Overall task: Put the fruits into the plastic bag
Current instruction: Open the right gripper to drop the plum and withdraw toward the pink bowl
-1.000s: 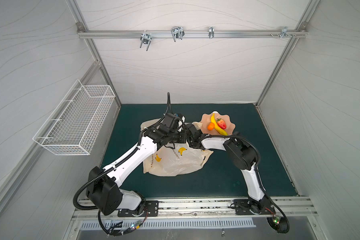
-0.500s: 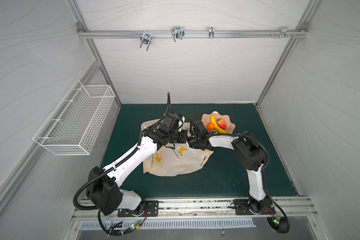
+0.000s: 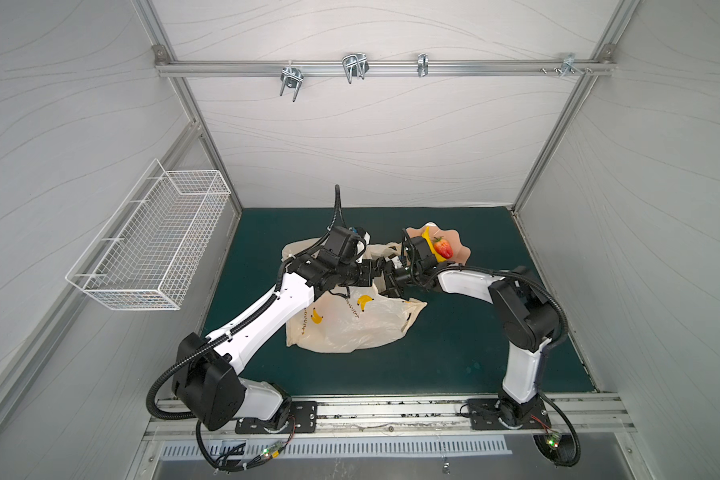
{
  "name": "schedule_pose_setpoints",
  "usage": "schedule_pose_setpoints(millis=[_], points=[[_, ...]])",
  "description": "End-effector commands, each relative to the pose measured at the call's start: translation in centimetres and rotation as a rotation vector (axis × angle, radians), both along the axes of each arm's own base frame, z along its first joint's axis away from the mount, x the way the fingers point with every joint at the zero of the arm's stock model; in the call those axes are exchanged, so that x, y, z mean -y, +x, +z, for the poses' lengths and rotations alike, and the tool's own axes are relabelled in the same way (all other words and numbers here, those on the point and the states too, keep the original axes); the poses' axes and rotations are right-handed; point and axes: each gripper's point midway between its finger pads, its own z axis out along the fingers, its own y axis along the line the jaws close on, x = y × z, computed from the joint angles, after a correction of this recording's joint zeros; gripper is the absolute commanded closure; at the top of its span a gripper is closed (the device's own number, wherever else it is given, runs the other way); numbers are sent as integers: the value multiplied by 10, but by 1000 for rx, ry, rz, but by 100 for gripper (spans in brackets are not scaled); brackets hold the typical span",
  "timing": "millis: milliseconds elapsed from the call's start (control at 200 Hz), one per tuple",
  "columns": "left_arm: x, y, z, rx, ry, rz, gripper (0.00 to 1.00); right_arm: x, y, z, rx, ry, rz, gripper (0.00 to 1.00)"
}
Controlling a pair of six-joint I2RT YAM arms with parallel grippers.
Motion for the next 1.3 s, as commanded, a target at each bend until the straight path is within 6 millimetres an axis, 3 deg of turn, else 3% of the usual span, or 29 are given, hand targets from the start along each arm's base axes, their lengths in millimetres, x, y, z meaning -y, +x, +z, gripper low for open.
schedule_pose_setpoints(millis=[0, 715, 1296], points=[[4, 4, 13, 43, -20, -16, 100, 16, -1, 12, 32, -17, -19, 1], [2, 2, 16, 47, -14, -17, 100, 93, 1, 33, 87, -59, -146, 1], [0, -1, 16, 47, -11, -21, 100, 114, 9, 41, 117, -94, -184, 3]])
